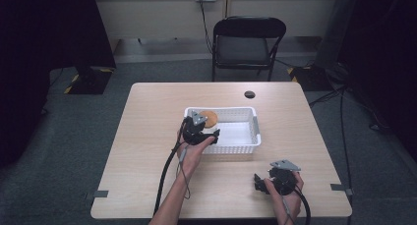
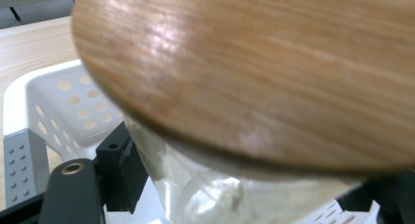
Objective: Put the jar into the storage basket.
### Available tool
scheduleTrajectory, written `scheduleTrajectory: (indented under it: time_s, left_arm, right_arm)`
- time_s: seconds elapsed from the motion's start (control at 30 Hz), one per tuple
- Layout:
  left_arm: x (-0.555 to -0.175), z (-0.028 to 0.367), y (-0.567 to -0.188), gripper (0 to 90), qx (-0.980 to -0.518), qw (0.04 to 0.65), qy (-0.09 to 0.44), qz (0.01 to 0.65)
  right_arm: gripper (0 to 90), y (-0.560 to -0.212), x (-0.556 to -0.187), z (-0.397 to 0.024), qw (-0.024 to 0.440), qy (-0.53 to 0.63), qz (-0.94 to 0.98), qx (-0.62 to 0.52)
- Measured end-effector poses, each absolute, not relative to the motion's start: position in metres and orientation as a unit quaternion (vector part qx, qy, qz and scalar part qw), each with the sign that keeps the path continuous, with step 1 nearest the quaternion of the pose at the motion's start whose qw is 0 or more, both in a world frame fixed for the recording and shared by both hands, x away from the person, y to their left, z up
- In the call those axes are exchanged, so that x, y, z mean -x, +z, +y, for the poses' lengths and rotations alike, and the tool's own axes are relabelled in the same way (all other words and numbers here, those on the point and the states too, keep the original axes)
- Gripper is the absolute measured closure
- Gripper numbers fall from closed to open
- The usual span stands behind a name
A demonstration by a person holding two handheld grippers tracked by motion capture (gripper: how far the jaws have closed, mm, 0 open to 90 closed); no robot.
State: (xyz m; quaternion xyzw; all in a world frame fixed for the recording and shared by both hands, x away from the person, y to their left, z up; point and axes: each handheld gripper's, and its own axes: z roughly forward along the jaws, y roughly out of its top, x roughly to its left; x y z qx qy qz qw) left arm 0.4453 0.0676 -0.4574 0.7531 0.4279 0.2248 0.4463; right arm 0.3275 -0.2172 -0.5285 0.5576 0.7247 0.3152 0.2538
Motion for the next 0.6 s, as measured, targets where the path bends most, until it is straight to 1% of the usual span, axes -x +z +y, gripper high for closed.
scheduleTrajectory:
  time_s: [0.1,0.4,0.5,0.6]
  left_arm:
    - [-0.4453,0.0683,-0.4569,21.1,-0.75,0.453,0.221,0.429]
    - [-0.4481,0.0714,-0.458,7.9,-0.736,0.472,0.198,0.442]
    - [-0.4467,0.0706,-0.4593,4.1,-0.734,0.473,0.2,0.444]
    - [-0.4456,0.0722,-0.461,3.2,-0.729,0.478,0.197,0.448]
  right_arm:
    - [0.0,-0.5285,-0.3275,-0.2172,0.254,0.315,0.725,-0.558]
    - [0.0,-0.5285,-0.3275,-0.2172,0.254,0.315,0.725,-0.558]
    - [0.0,-0.5285,-0.3275,-0.2172,0.254,0.315,0.725,-0.558]
    - [0.0,-0.5285,-0.3275,-0.2171,0.254,0.315,0.725,-0.558]
